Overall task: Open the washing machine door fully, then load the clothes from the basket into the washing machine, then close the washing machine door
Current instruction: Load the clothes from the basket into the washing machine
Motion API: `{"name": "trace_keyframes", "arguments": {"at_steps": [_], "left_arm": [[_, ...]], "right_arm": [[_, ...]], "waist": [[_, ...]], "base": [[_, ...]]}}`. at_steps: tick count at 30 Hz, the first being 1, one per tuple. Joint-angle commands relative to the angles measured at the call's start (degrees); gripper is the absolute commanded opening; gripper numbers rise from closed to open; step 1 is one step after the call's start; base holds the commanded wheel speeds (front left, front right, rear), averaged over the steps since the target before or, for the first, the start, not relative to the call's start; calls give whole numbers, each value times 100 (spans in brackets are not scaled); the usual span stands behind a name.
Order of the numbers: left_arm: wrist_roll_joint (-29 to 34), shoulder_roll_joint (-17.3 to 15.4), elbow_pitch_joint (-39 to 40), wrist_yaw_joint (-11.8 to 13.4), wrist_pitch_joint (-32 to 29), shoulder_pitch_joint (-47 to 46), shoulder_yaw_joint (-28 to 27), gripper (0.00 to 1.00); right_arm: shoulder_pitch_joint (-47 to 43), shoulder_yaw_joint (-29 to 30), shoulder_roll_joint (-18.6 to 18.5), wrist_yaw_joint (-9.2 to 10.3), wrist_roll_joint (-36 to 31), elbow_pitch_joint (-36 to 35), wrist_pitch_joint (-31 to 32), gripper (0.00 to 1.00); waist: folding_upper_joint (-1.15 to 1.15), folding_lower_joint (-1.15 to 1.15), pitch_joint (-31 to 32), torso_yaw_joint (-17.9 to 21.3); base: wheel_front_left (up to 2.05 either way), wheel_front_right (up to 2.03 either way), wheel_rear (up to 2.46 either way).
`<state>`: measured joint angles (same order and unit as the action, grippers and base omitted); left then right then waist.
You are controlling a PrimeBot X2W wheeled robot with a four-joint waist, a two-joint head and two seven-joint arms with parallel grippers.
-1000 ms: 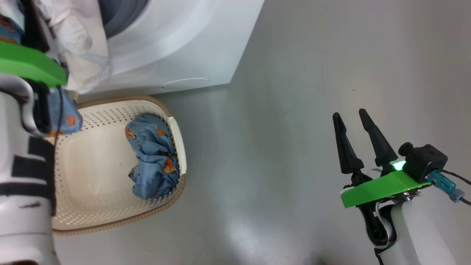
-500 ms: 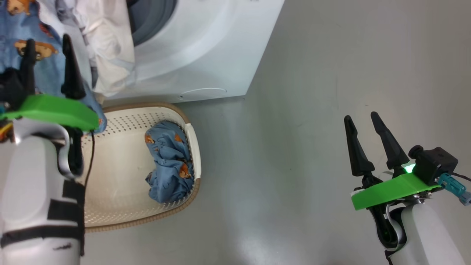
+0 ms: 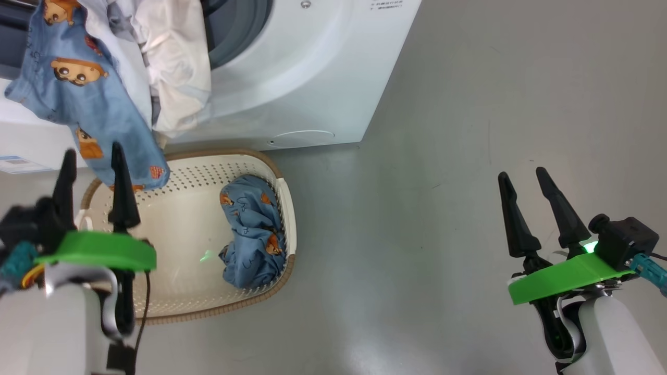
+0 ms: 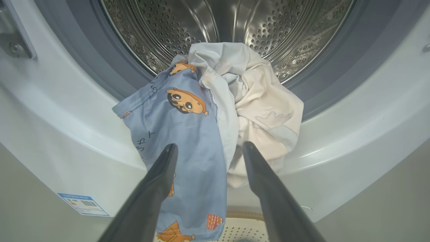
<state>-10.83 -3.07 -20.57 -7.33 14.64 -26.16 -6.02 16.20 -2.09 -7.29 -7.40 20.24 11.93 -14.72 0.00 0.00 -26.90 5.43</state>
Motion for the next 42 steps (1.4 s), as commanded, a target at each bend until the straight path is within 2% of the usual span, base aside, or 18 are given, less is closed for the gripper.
{"name": "trace_keyframes", "arguments": {"at_steps": [1,9,21,28,42], "left_arm": [[19,-125,281,-15,36,250,-173,100],[-55,-48,763,-15,36,955,-272,100],[-67,-15,721,-15,36,855,-293,100],[-57,-77,212,-15,36,434,-163,100],[141,-344,-1438,-15,36,-1002,-100,100]], "right_arm": [[-137,-81,-64,-9,-38,-150,-28,100],[-137,-56,-75,-9,-52,-155,-28,100],[-73,-34,-59,-9,-60,-167,-28,100],[29,-29,-17,-9,-53,-219,-28,100],[205,-133,42,-9,-39,-240,-28,100]], "waist": [[0,0,-6,-7],[0,0,-30,0],[0,0,-143,36],[0,0,-382,71],[0,0,-775,235]], "base": [[0,0,0],[0,0,0],[0,0,0],[0,0,0],[0,0,0]]}}
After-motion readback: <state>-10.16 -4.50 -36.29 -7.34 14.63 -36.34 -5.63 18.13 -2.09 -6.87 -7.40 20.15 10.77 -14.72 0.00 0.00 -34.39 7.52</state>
